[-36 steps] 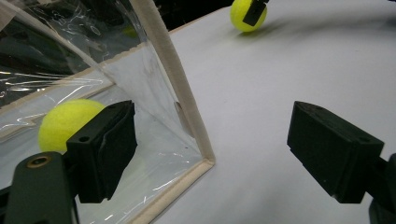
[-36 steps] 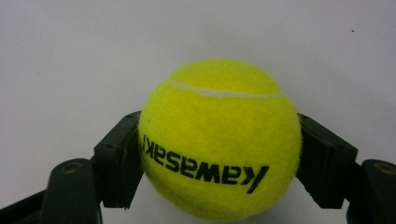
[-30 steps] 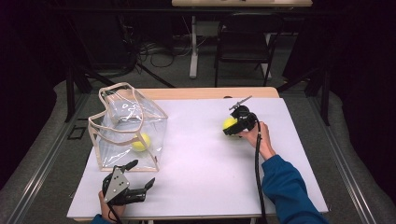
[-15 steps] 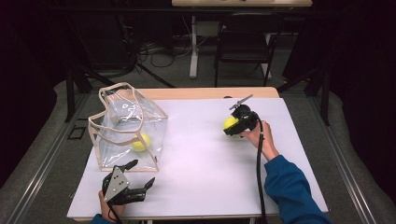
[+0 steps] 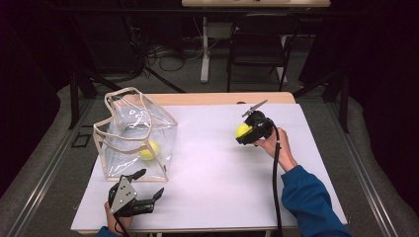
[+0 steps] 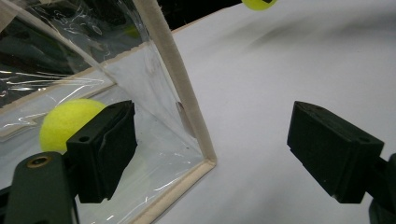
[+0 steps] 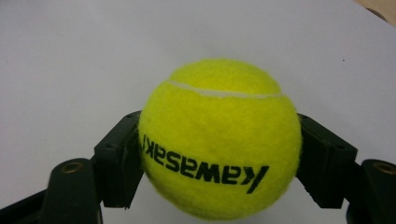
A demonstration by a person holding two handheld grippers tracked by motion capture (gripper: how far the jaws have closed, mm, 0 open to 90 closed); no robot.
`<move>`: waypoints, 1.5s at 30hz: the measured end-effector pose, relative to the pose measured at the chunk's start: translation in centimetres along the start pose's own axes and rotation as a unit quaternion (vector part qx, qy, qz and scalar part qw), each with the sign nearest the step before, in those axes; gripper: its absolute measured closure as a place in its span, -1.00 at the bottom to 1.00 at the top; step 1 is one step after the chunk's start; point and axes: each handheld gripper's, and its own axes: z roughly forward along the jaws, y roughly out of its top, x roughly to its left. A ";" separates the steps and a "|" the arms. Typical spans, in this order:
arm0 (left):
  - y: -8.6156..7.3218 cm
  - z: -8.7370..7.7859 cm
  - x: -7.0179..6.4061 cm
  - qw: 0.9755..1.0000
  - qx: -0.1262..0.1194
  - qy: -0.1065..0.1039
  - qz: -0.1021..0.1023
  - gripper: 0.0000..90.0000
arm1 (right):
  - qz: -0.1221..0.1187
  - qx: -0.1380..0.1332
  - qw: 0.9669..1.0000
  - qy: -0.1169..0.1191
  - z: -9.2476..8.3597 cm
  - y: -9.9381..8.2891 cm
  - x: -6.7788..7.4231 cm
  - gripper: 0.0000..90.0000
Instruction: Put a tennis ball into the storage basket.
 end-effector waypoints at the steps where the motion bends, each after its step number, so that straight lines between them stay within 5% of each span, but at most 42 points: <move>1: 0.0 0.0 0.0 1.000 0.001 0.001 0.000 -0.65 | 0.003 0.000 1.000 0.001 -0.1 0.0 0.1 -0.43; 45: 0.1 0.1 0.0 1.000 -0.004 0.000 0.000 -0.65 | -0.046 -0.017 0.998 0.026 -3.1 1.8 3.2 -0.43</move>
